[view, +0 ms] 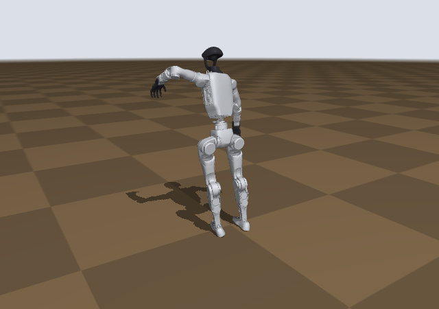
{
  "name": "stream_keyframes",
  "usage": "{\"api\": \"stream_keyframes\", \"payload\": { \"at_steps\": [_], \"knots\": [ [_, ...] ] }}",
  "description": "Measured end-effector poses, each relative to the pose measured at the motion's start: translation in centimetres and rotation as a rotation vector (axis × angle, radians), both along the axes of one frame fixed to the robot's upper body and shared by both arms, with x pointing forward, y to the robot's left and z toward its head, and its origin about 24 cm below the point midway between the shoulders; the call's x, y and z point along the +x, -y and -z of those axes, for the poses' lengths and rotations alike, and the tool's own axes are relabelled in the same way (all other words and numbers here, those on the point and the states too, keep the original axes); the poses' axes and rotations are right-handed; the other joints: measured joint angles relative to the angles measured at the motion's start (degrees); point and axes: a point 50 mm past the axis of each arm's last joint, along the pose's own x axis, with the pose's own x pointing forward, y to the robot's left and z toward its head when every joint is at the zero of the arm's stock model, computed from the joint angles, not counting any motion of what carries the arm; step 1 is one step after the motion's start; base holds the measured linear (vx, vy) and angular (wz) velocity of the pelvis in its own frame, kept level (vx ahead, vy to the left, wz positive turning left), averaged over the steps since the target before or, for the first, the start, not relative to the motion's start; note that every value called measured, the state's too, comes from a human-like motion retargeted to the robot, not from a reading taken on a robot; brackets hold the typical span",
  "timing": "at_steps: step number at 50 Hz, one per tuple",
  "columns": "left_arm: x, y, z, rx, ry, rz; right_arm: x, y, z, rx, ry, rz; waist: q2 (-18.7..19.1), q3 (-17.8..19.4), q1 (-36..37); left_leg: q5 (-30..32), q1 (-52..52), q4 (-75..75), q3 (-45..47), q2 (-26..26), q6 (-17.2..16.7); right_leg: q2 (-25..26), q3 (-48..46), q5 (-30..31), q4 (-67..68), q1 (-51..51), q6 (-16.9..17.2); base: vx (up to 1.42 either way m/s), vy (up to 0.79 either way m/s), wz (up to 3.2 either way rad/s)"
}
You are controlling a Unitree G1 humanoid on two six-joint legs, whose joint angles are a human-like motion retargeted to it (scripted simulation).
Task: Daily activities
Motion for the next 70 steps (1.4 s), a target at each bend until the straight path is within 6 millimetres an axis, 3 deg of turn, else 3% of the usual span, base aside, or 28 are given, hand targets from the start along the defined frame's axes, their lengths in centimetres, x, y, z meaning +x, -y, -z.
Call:
{"api": "stream_keyframes", "payload": {
  "at_steps": [4, 8, 10, 12, 15, 18, 20, 23, 26, 30, 34, 37, 41, 44, 46, 48, 50, 52, 54, 56, 59, 63, 67, 70],
  "knots": [
    [-0.2, -3.6, 2.8, 0.325, -0.046, -0.100, 5.1, -4.9, -0.5, 0.009, 0.008, -0.250, -0.16, 0.65, 2.69, 0.77, 0.07, -0.09, -1.13, -1.06, 0.00, -1.34, -2.02, -0.30, 0.17, 0.80, -0.64, -0.01, 0.02, 0.82],
    [-2.0, -8.1, 8.2, 0.658, -0.286, -0.147, 11.2, -12.6, -3.0, 0.041, 0.091, -0.561, -0.65, 0.91, 5.15, 1.10, 1.11, -0.20, -2.09, -1.33, 0.00, -2.02, -3.22, -1.67, 3.21, 1.06, -1.20, -0.01, -0.01, 0.78],
    [-3.9, -10.0, 11.8, 0.801, -0.474, -0.120, 14.0, -17.3, -5.6, 0.070, 0.179, -0.722, -1.12, 0.87, 6.34, 1.18, 2.07, -0.25, -2.42, -1.25, 0.00, -2.26, -3.17, -3.39, 7.22, 0.31, -1.26, -0.01, -0.03, 0.71],
    [-6.6, -11.2, 15.7, 0.899, -0.687, -0.048, 16.4, -22.2, -9.4, 0.119, 0.313, -0.873, -1.85, 0.73, 7.70, 1.11, 3.26, -0.30, -2.74, -1.19, 0.00, -2.55, -2.56, -5.74, 12.41, -0.93, -1.20, -0.01, -0.05, 0.65],
    [-12.0, -11.2, 21.5, 0.948, -1.010, 0.135, 18.0, -29.2, -17.3, 0.207, 0.568, -1.101, -2.96, 0.54, 9.93, 0.75, 4.99, -0.37, -3.34, -1.48, 0.00, -3.21, -1.16, -9.82, 20.16, -3.04, -1.22, -0.01, -0.08, 0.55],
    [-18.9, -8.0, 26.9, 0.826, -1.285, 0.389, 16.1, -35.1, -26.4, 0.274, 0.831, -1.377, -3.31, 0.39, 11.91, -0.26, 6.30, -0.09, -3.73, -2.07, 0.00, -4.02, 0.06, -13.97, 26.10, -4.49, -1.67, 0.00, -0.10, 0.36],
    [-25.0, -3.4, 30.5, 0.578, -1.389, 0.492, 11.2, -40.3, -31.7, 0.288, 0.949, -1.685, -1.34, 1.73, 8.94, -1.17, 7.03, 0.26, -4.03, -1.71, 0.00, -3.73, 0.26, -15.42, 27.35, -4.13, -2.19, -0.01, -0.10, 0.28],
    [-29.7, 2.5, 31.7, 0.310, -1.440, 0.610, 4.5, -44.2, -35.2, 0.337, 1.111, -2.013, -2.82, 0.98, 8.19, -1.76, 8.13, 0.07, -4.77, -1.90, 0.00, -4.33, 0.29, -17.42, 29.48, -3.89, -2.89, 0.00, -0.10, 0.31],
    [-31.6, 7.3, 32.0, 0.099, -1.426, 0.643, -0.9, -45.6, -37.0, 0.390, 1.254, -2.229, -4.50, 0.41, 7.30, -2.45, 9.17, -0.03, -5.34, -1.76, 0.00, -4.59, 0.14, -18.88, 30.76, -3.26, -3.70, 0.01, -0.09, 0.26],
    [-31.1, 10.9, 32.6, -0.038, -1.373, 0.618, -4.9, -45.6, -38.4, 0.470, 1.439, -2.335, -6.58, -0.37, 6.07, -3.62, 10.60, 0.10, -5.61, -1.31, 0.00, -4.45, -0.02, -20.08, 30.93, -1.62, -4.45, 0.01, -0.05, 0.12],
    [-29.3, 11.3, 33.6, -0.029, -1.322, 0.560, -5.5, -44.6, -39.1, 0.506, 1.555, -2.302, -7.65, -0.96, 4.85, -4.57, 12.20, 0.20, -5.26, -0.97, 0.18, -4.10, 0.12, -20.30, 29.99, 0.49, -4.75, 0.00, 0.00, 0.00],
    [-27.3, 9.9, 34.1, 0.013, -1.264, 0.479, -3.6, -43.2, -39.0, 0.477, 1.565, -2.200, -8.07, -0.99, 3.78, -5.20, 13.32, 0.25, -4.57, -0.69, 0.33, -3.73, 0.29, -19.90, 28.97, 2.04, -4.71, 0.00, 0.07, -0.05],
    [-23.4, 7.5, 33.7, 0.033, -1.117, 0.352, 2.6, -39.5, -37.6, 0.349, 1.473, -1.920, -8.31, -0.44, 2.44, -6.07, 14.39, 0.28, -3.05, -0.09, 0.37, -2.99, 0.45, -18.73, 26.96, 3.88, -4.40, -0.01, 0.10, -0.10],
    [-19.8, 6.3, 32.0, 0.001, -0.964, 0.297, 8.5, -33.7, -34.7, 0.209, 1.318, -1.626, -8.28, 0.34, 1.41, -6.70, 14.72, 0.31, -1.57, 0.61, 0.17, -2.19, 0.42, -17.34, 24.90, 5.02, -4.18, -0.02, 0.11, -0.14],
    [-17.6, 6.2, 30.4, -0.035, -0.865, 0.293, 11.8, -28.2, -31.5, 0.113, 1.172, -1.411, -8.20, 1.03, 0.56, -7.04, 14.67, 0.33, -0.51, 1.11, 0.02, -1.59, 0.35, -16.23, 23.29, 5.60, -3.99, -0.02, 0.10, -0.14],
    [-15.6, 6.4, 28.5, -0.075, -0.777, 0.306, 13.4, -22.0, -27.7, 0.038, 1.009, -1.198, -8.09, 1.82, -0.64, -7.29, 14.41, 0.35, 0.49, 1.48, 0.00, -1.04, 0.30, -15.04, 21.61, 5.99, -3.77, -0.01, 0.10, -0.15],
    [-14.0, 6.7, 26.8, -0.105, -0.707, 0.330, 13.3, -16.0, -23.6, -0.007, 0.852, -1.001, -8.07, 2.62, -2.33, -7.35, 13.92, 0.37, 1.35, 1.74, 0.00, -0.56, 0.32, -13.88, 19.97, 6.14, -3.48, -0.01, 0.09, -0.15],
    [-13.1, 7.1, 25.4, -0.125, -0.667, 0.355, 11.8, -11.0, -19.5, -0.011, 0.719, -0.823, -8.41, 3.28, -4.52, -7.29, 13.21, 0.36, 2.10, 1.89, 0.00, -0.17, 0.39, -12.80, 18.58, 5.94, -3.15, 0.00, 0.08, -0.16],
    [-12.5, 7.2, 24.4, -0.133, -0.655, 0.374, 9.3, -7.4, -15.6, 0.022, 0.610, -0.663, -9.18, 3.77, -6.88, -7.16, 12.36, 0.34, 2.84, 2.08, 0.00, 0.22, 0.57, -11.76, 17.50, 5.42, -2.83, 0.00, 0.06, -0.16],
    [-12.4, 7.2, 23.9, -0.132, -0.671, 0.385, 6.2, -5.2, -11.8, 0.096, 0.525, -0.519, -10.29, 4.05, -9.09, -7.03, 11.37, 0.30, 3.64, 2.30, 0.00, 0.61, 0.91, -10.81, 16.71, 4.61, -2.44, 0.00, 0.04, -0.18],
    [-12.6, 7.1, 23.9, -0.131, -0.737, 0.393, 1.3, -4.5, -7.0, 0.267, 0.426, -0.345, -11.98, 4.13, -11.65, -6.83, 9.66, 0.22, 4.90, 2.73, 0.00, 1.21, 1.72, -9.62, 15.81, 2.98, -1.86, 0.00, 0.01, -0.21],
    [-13.0, 7.1, 24.8, -0.130, -0.868, 0.399, -3.4, -7.1, -2.6, 0.540, 0.299, -0.217, -13.22, 3.75, -13.65, -6.53, 7.16, 0.13, 6.13, 3.10, 0.00, 1.73, 2.83, -8.75, 14.77, 0.58, -1.64, 0.00, 0.00, -0.05],
    [-12.8, 7.2, 25.8, -0.123, -0.952, 0.391, -5.6, -10.8, -0.3, 0.785, 0.183, -0.179, -13.25, 3.40, -13.37, -6.32, 4.53, 0.06, 6.06, 3.47, 0.00, 2.03, 2.98, -8.39, 13.25, -1.36, -2.19, 0.01, -0.05, 0.10],
    [-12.0, 7.3, 25.9, -0.126, -0.951, 0.383, -6.0, -13.2, 0.3, 0.922, 0.149, -0.168, -12.76, 3.47, -11.63, -6.38, 2.56, 0.03, 4.97, 3.91, 0.00, 2.33, 2.19, -8.15, 11.43, -2.18, -2.96, 0.02, -0.08, 0.36]
  ]
}}
